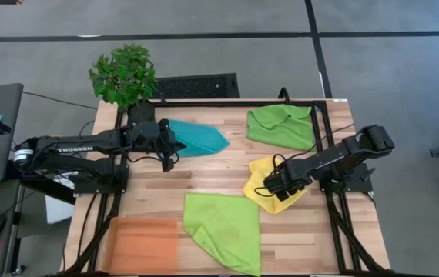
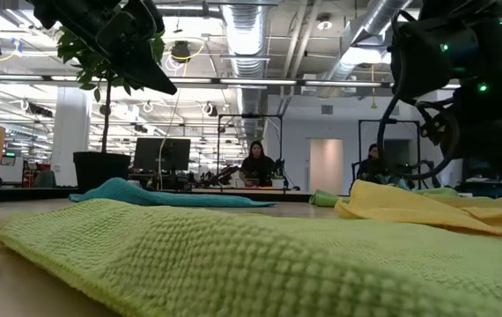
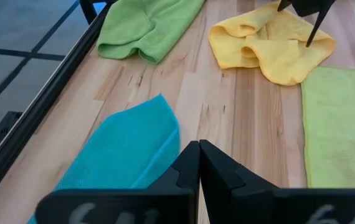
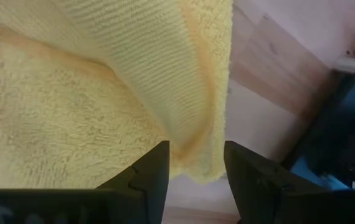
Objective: Fold microfiber towels
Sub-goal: Fold the yellow towel
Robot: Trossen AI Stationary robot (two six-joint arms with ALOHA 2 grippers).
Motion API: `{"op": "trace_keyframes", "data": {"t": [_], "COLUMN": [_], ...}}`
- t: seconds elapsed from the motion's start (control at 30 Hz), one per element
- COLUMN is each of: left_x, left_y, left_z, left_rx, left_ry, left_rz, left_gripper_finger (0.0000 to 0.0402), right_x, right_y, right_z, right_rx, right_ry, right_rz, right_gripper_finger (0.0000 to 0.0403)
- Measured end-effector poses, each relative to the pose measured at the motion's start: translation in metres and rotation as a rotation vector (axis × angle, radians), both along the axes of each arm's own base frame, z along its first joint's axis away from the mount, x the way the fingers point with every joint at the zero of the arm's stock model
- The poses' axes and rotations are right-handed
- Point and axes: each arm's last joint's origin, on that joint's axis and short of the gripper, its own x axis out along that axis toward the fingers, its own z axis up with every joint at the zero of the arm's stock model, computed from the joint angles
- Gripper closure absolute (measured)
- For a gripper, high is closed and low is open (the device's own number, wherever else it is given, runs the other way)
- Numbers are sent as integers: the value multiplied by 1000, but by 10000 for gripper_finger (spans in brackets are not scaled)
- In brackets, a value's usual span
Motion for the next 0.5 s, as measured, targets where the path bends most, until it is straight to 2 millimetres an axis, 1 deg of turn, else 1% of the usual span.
{"op": "trace_keyframes", "data": {"t": [0.1, 0.17, 0.5], "left_x": [0, 0, 0], "left_y": [0, 0, 0], "left_z": [0, 0, 0], "left_rx": [1, 1, 2], "left_ry": [0, 0, 0], "left_rz": [0, -1, -1], "left_gripper_finger": [401, 401, 401], "right_x": [1, 1, 1], "right_y": [0, 0, 0], "right_z": [-1, -1, -1], "right_rx": [-7, -7, -6], "right_ry": [-2, -4, -5], "right_rz": [3, 3, 62], "right_gripper_finger": [234, 250, 385]}}
